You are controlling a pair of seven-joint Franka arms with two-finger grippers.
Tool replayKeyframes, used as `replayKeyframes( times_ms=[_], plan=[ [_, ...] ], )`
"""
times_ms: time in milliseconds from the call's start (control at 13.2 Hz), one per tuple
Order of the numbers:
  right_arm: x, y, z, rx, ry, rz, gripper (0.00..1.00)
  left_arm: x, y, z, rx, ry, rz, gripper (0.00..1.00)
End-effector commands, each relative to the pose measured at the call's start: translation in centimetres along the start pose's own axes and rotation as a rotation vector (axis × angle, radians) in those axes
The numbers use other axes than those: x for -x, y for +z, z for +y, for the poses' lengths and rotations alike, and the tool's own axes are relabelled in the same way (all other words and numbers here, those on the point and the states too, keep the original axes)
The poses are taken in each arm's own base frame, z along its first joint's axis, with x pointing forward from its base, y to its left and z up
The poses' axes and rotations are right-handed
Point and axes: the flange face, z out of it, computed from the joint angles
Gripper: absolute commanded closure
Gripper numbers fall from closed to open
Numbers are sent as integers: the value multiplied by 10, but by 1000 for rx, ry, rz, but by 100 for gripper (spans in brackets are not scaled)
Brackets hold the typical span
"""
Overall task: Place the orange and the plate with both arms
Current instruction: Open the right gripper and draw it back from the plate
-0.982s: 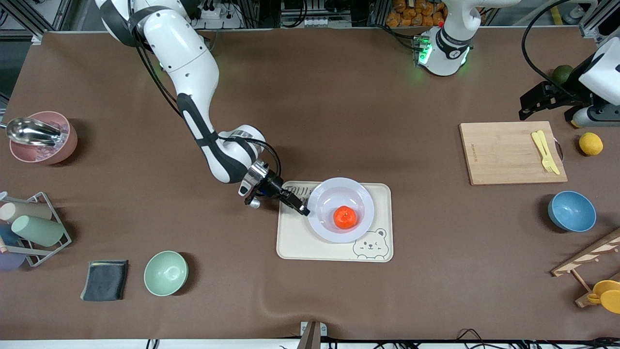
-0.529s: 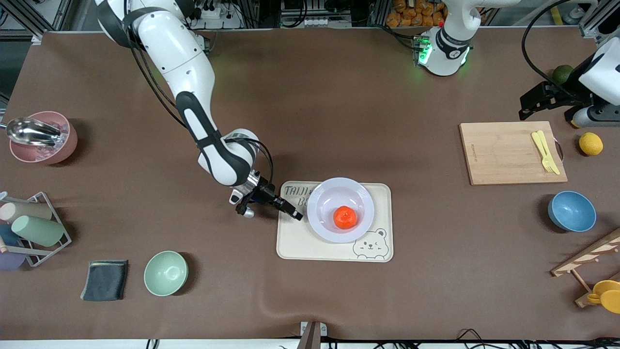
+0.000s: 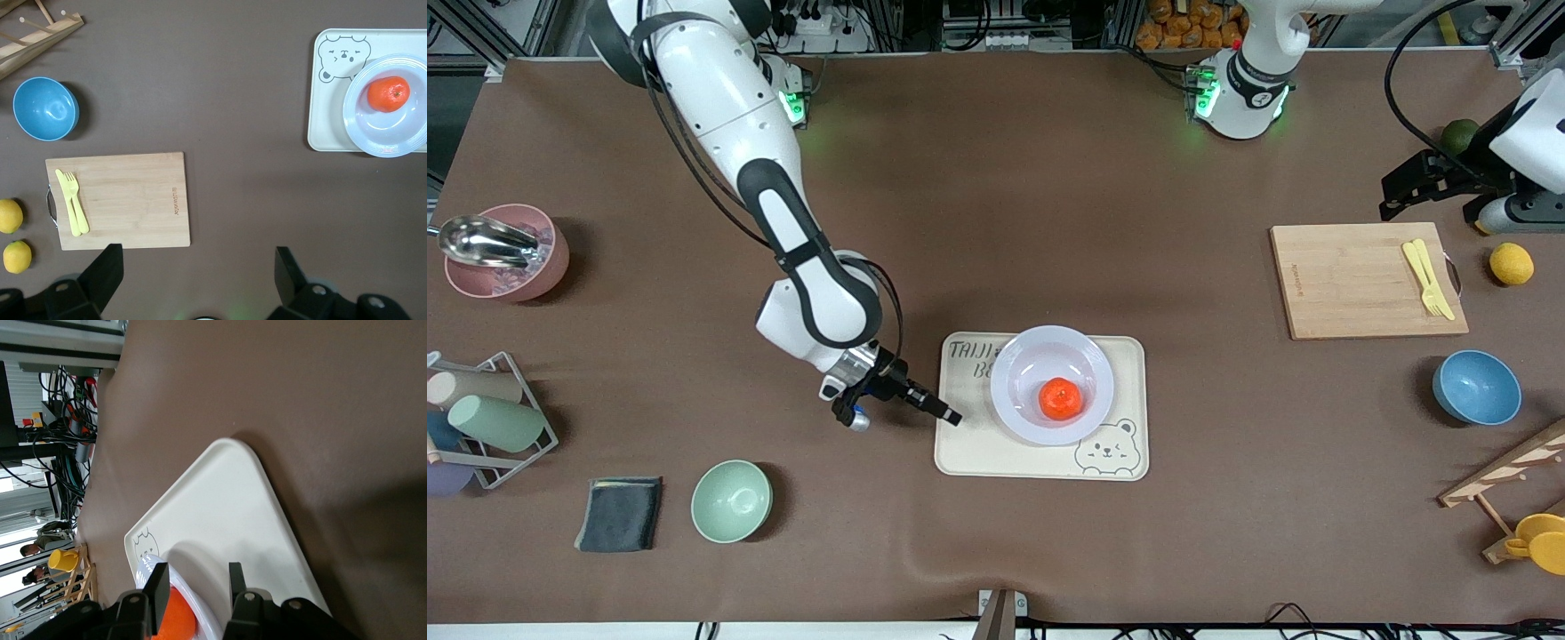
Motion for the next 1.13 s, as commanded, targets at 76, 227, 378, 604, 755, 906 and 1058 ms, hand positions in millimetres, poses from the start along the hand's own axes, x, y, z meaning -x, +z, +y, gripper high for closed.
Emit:
replayKeyframes(
  times_ms=[76,227,378,604,755,906,1058],
  plan=[
    [-24,-19,-5,22,20,-69,57,2,-2,0,21,-15,10,0],
    [-37,-31,-16,78,5,-77,55,2,-2,0,21,-15,10,0],
    [-49,-42,-19,101,-7,-111,55,2,-2,0,21,-16,10,0],
    [-78,-65,-15,89,2,-155,52,2,-2,1,21,-15,10,0],
    [-98,-86,-16,109,-42,-192,52,2,-2,1,21,-15,10,0],
    [-118,-108,-17,119,-46,-231,47,2,-2,0,21,-16,10,0],
    [-137,-130,-13,168,-99,-262,46,2,-1,0,22,-16,9,0]
  ],
)
